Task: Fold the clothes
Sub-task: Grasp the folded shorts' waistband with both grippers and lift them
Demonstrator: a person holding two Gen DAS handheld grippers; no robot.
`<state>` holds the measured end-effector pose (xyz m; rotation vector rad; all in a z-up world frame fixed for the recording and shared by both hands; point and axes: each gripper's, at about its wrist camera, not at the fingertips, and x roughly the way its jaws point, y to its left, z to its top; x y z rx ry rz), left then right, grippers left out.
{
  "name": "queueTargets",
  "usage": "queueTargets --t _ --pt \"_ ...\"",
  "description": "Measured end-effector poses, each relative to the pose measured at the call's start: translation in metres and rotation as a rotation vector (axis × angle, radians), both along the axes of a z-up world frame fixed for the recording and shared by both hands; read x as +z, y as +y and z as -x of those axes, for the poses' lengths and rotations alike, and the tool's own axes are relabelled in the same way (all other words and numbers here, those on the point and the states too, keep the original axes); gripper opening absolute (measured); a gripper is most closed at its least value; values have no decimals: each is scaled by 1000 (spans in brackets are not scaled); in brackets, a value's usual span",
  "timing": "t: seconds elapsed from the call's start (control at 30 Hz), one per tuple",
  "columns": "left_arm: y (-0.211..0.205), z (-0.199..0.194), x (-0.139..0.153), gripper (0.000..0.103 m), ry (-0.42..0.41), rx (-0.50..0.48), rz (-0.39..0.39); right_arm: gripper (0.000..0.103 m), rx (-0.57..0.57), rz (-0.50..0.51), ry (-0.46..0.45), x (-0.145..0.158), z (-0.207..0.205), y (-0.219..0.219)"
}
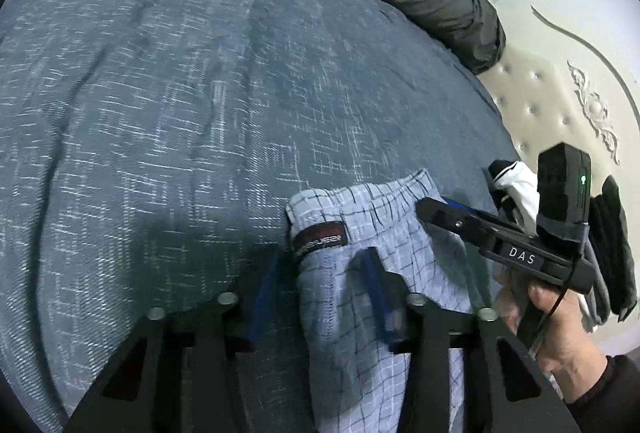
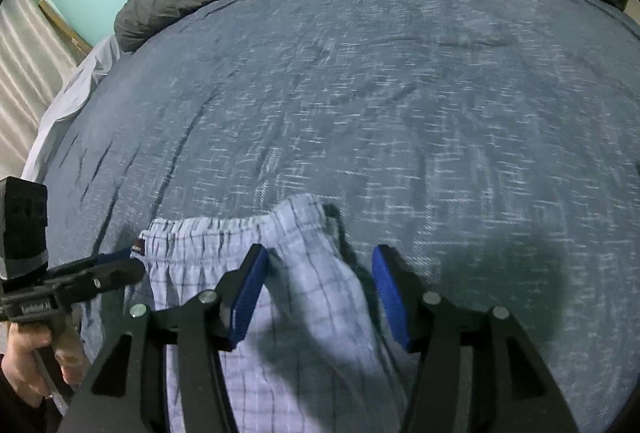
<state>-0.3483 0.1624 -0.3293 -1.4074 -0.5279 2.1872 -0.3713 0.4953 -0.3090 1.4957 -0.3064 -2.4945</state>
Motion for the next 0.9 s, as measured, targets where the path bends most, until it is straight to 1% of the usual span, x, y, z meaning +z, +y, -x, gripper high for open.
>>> queueTargets --t 0.03,0.07,0.1,0.13,0.17,0.2,0.23,0.4,0.57,0.77,0.9 --pt "1 0 0 28 0 -3 3 55 3 2 -1 -1 1 -1" --pt "1 0 1 26 6 -6 6 52 5 4 -1 -2 2 -2" --pt "0 -1 3 22 12 -9 9 48 7 7 -2 -3 2 -3" --pt "0 -2 5 18 18 -12 11 37 7 27 -2 -2 3 -2" --pt "-1 -3 6 17 24 -15 14 27 3 41 2 -1 2 -1" --pt "-1 -4 9 14 31 -18 17 21 -2 46 15 2 1 0" --pt "-1 -6 14 14 44 -21 19 10 2 52 33 6 -2 1" --pt "3 -17 43 13 99 -39 31 6 37 63 121 31 -22 3" --pt "10 -35 82 12 163 -62 37 6 25 82 206 63 -46 12" --pt "17 -67 141 12 257 -81 42 6 8 108 328 113 -76 13" --pt "22 -91 182 12 321 -98 62 6 4 124 407 147 -101 12"
